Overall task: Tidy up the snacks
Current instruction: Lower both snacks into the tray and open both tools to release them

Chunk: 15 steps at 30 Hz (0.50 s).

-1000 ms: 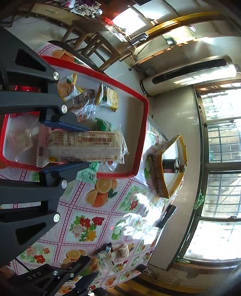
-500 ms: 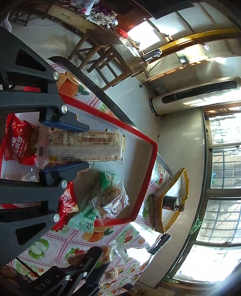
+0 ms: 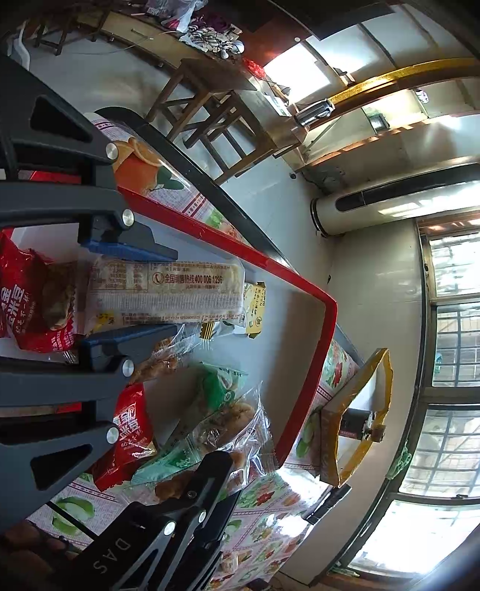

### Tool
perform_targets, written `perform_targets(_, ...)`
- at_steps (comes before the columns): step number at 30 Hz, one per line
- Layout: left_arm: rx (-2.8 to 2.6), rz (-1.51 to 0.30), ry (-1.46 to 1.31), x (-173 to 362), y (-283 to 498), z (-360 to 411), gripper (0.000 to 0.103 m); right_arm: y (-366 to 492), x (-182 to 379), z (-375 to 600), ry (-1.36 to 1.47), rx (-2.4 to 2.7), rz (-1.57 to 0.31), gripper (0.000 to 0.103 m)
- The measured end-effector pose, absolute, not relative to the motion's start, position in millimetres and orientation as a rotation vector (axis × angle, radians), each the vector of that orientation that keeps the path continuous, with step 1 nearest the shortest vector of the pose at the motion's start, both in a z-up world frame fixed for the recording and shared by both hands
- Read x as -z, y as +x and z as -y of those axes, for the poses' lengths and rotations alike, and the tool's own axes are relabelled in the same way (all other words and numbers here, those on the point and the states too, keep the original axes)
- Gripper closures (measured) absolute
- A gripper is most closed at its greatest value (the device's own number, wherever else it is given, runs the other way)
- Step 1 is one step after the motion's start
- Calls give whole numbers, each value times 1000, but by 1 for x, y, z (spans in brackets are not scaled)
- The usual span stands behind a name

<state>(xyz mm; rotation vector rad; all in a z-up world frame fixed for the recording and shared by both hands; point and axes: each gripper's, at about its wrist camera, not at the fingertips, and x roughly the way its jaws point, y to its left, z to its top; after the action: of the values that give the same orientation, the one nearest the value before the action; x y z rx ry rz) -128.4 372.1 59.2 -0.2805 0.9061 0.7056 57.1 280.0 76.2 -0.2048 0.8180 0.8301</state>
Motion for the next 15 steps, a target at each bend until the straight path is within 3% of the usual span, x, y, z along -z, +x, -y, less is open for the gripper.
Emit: perform_targets(15, -704, -930, -274, -49, -122, -376, 71, 75, -67, -297, -224, -826, -821, 67)
